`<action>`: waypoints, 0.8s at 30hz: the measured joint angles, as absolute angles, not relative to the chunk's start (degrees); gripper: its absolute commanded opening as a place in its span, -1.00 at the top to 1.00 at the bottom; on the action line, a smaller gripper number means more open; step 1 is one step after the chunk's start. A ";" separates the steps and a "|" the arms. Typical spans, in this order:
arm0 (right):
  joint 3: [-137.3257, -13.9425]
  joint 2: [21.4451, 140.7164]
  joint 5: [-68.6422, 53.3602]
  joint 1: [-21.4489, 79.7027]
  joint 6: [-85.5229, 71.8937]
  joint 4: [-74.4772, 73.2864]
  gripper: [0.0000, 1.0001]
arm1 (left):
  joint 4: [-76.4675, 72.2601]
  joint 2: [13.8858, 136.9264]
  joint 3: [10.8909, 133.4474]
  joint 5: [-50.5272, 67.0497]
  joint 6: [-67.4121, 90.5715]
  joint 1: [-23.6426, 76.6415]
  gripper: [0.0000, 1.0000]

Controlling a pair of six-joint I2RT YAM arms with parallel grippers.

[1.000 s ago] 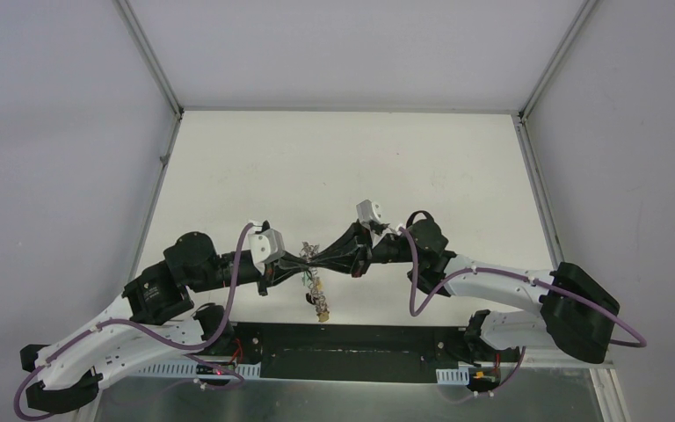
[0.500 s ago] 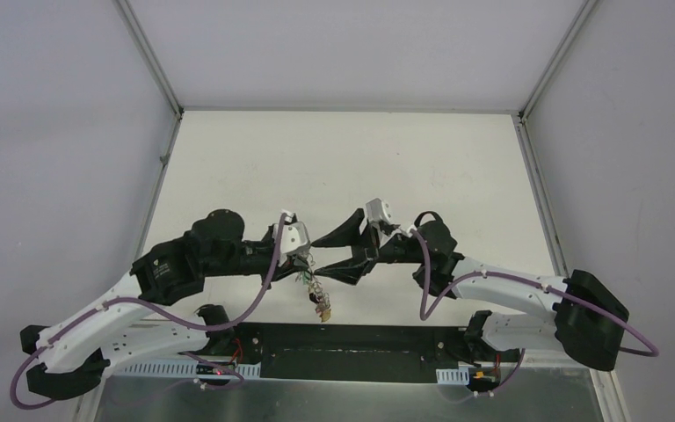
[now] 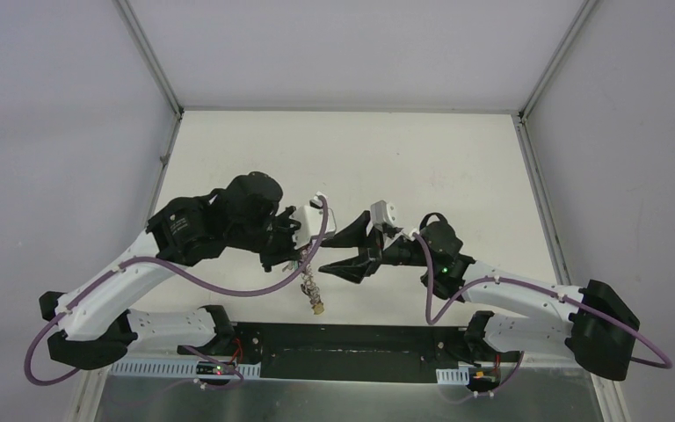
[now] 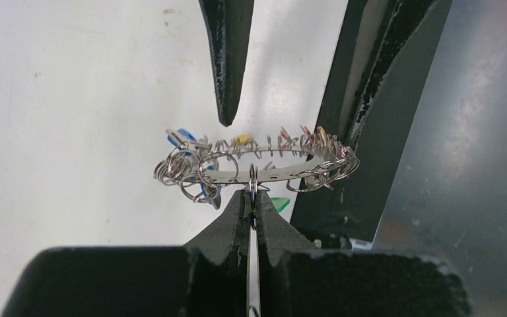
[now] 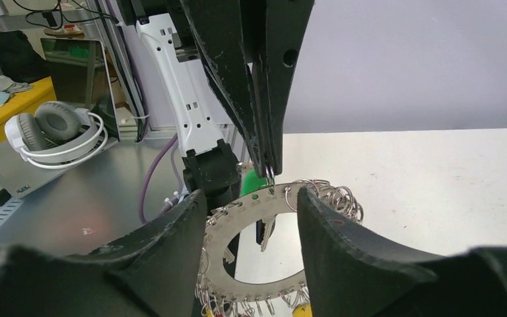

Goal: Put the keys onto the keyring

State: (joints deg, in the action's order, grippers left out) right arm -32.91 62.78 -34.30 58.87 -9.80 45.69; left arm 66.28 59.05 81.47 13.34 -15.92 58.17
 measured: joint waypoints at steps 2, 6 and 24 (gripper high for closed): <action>-32.91 62.85 -34.06 58.87 -9.65 45.47 0.00 | 69.93 61.54 84.29 12.45 -16.12 58.17 1.00; -32.93 63.86 -33.82 58.87 -9.39 45.45 0.14 | 75.70 65.78 89.03 11.31 -16.19 58.17 1.00; -35.77 73.25 -35.11 58.87 -13.13 51.75 0.26 | 87.31 73.30 97.80 10.31 -16.10 58.17 1.00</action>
